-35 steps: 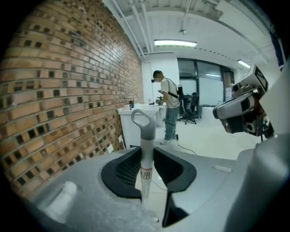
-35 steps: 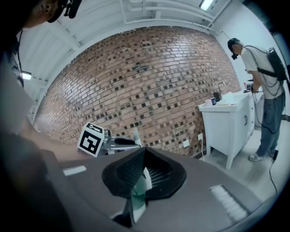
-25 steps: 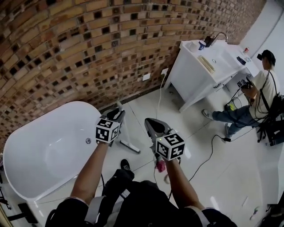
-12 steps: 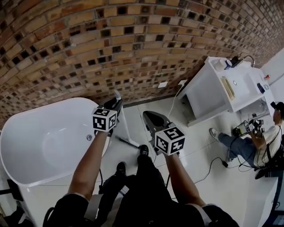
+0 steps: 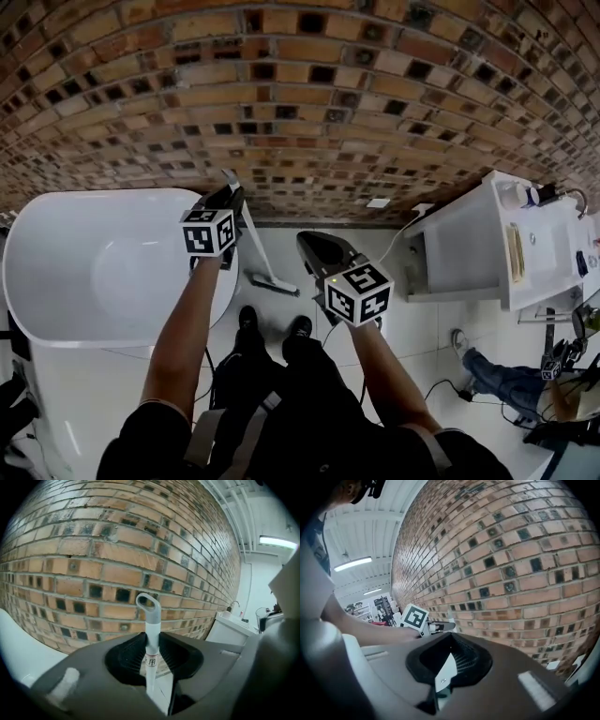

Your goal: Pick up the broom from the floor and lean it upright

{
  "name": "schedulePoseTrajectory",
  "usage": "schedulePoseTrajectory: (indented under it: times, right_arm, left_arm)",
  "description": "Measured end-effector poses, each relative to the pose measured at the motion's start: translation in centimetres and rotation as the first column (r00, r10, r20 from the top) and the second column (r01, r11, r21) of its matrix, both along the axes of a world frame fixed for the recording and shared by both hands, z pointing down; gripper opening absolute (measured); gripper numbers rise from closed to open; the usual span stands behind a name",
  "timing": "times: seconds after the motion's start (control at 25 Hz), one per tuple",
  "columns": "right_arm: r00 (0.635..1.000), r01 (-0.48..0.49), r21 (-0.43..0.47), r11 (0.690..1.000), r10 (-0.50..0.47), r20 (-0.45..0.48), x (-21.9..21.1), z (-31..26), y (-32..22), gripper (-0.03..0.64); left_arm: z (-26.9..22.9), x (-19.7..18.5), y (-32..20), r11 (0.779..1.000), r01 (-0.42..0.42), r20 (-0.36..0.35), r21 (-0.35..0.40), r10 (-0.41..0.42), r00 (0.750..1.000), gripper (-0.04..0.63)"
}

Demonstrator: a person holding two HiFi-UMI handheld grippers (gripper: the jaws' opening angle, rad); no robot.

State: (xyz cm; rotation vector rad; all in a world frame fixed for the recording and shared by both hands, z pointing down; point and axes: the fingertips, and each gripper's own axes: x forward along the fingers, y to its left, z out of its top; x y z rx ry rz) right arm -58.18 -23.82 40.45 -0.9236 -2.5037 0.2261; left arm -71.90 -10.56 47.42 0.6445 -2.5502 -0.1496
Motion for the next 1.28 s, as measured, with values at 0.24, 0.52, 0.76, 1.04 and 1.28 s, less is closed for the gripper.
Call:
schedulePoseTrajectory:
  times: [0.24, 0.52, 0.76, 1.04, 1.28]
  right_arm:
    - [0.999, 0.018, 0.027, 0.999, -0.017, -0.029, -2.5, 0.7, 2.1, 0.003]
    - [0.998, -0.025, 0.054, 0.998, 0.029, -0.058, -4.4, 1.5, 3.1, 0.003]
    - [0.996, -0.057, 0.056, 0.997, 0.060, -0.060, -5.7, 1.7, 4.2, 0.003]
    - [0.993, -0.088, 0.056, 0.994, 0.092, -0.070, -5.7, 2.0, 4.4, 0.003]
    - [0.993, -0.093, 0.041, 0.995, 0.095, -0.066, -5.4, 1.8, 4.9, 0.003]
  left_arm:
    - [1.2, -4.0, 4.0, 0.997, 0.073, -0.010, 0.032, -0.072, 0.997, 0.097]
    - [3.0, -9.1, 4.7, 0.995, 0.093, -0.021, 0.027, -0.092, 0.996, 0.098]
    - [3.6, -11.8, 4.6, 0.998, 0.059, -0.002, -0.003, -0.059, 0.998, 0.101]
    - [4.1, -12.8, 4.3, 0.999, -0.004, -0.011, -0.032, 0.004, 1.000, 0.104]
    - [3.6, -10.2, 4.5, 0.998, -0.038, -0.008, -0.056, 0.038, 0.999, 0.178]
